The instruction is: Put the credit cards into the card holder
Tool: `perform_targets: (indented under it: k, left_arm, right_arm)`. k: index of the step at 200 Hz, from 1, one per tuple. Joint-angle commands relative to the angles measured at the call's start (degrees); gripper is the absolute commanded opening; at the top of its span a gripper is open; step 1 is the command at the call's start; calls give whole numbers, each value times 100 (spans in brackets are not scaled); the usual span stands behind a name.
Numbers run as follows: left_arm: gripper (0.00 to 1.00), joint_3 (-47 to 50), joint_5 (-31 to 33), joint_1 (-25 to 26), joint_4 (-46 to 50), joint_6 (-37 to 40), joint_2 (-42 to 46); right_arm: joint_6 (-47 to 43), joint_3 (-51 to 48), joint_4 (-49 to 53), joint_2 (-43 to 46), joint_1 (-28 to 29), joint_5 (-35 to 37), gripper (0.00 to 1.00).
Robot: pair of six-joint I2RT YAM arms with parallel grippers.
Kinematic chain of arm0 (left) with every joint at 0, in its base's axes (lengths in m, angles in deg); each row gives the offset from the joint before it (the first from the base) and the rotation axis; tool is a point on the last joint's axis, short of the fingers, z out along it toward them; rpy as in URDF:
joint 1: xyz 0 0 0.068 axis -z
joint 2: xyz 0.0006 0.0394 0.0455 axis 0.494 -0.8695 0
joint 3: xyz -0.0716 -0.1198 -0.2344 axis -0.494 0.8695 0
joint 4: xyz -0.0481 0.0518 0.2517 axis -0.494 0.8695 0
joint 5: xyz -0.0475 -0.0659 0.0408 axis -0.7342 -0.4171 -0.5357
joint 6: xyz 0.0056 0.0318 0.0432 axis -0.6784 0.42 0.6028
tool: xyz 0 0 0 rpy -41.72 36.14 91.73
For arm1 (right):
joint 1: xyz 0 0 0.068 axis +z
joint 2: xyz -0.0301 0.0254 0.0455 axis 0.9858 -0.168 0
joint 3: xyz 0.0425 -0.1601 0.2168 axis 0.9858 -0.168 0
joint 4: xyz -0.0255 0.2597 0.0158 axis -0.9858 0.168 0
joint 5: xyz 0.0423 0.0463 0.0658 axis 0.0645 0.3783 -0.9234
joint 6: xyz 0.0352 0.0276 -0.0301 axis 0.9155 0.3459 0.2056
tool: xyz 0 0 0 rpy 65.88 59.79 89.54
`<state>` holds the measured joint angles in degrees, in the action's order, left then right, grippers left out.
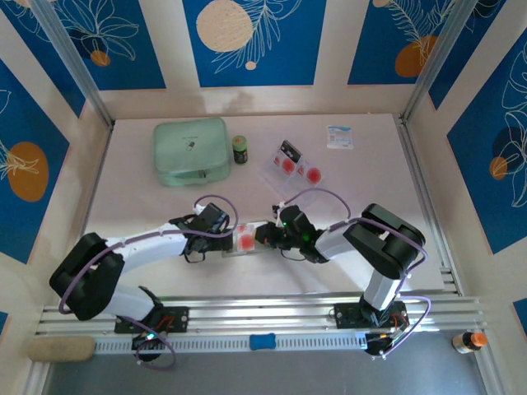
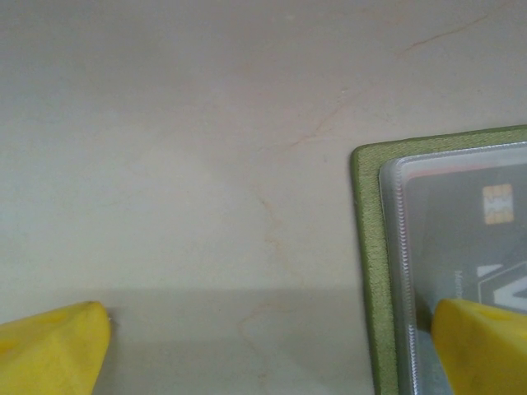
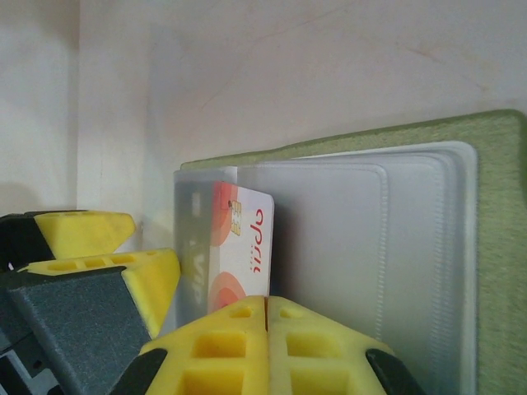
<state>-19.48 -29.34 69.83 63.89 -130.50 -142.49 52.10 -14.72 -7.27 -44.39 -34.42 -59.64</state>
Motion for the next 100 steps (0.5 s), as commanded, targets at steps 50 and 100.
perform_targets:
  k: [50,100]
  left_arm:
    - [100,-24,73,-55,169,-73,101]
    - [100,-66,313,-117,390,-336,555]
  right_arm:
    - [-581,1042,1294,-596,111,-1007,2]
    - [-1362,1372,2829,176,-44,-1076,38]
